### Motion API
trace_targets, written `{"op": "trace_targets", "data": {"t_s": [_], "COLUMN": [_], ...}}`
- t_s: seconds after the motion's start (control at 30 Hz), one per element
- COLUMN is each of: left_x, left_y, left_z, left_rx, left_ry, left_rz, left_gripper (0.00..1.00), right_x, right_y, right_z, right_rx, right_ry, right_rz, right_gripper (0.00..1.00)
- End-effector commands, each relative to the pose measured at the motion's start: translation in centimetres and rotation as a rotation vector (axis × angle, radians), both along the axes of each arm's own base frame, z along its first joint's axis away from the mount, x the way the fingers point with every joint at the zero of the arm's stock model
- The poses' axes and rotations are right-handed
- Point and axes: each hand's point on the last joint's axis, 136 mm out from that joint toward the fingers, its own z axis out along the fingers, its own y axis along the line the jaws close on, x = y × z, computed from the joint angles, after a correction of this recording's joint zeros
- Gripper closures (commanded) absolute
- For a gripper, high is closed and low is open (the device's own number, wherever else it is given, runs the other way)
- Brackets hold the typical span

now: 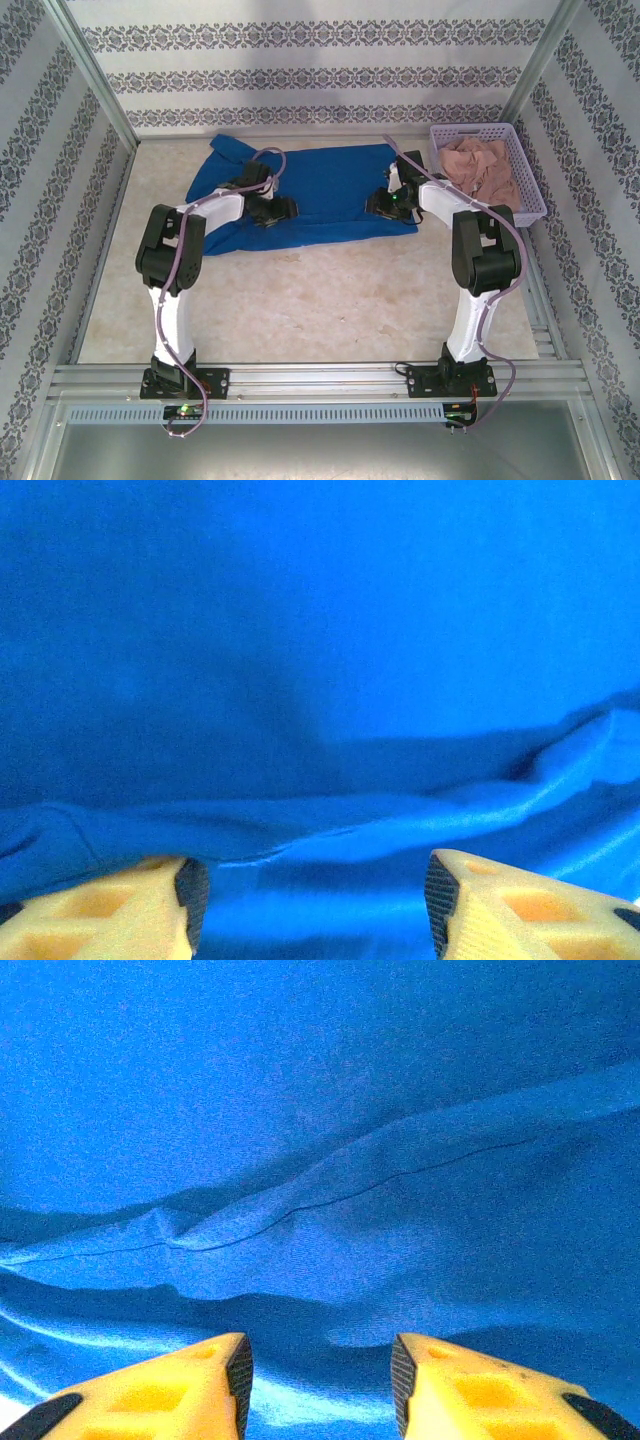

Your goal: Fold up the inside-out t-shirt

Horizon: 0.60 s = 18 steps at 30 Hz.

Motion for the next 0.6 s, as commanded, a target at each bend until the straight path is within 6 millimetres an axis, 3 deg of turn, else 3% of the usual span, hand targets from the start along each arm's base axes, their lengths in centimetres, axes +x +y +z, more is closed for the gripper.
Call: {"op": "trace_targets", "data": {"t_s": [0.0,0.1,0.33,0.47,0.57], "left_x": [1.1,2.1,4.9,4.7,2.7], "left_y": [0.0,0.0,0.0,-0.4,1.2], "left_z": [0.4,0.3,0.9,3.5,6.5], "left_rx": [0.041,0.048,0.068,0.039,0.071], "left_ry": [-0.013,-0.012,-0.040,-0.076,-0.147], "left_rz": [-0.018,-0.012,-0.020,-0.045,-0.013], "left_gripper": [0.40,0.39,0.39,0.38,0.38], "right_x": [-0.5,-0.8,-1.0,-0.6,-0.6], "right_y": [-0.8,-1.4,-2.1,-1.7,-0.2], "right_z": [-2.0,-3.1,-3.1,-1.3,1.4], "right_rx": [-0.029,-0.055,-0.092,-0.103,-0.123], "right_ry": [0.051,0.091,0.104,0.029,-0.106], "right_rz": [-0.023,-0.036,-0.037,0.006,0.098], "right_gripper": [0.56,0.57,0.58,0.57,0.56]}}
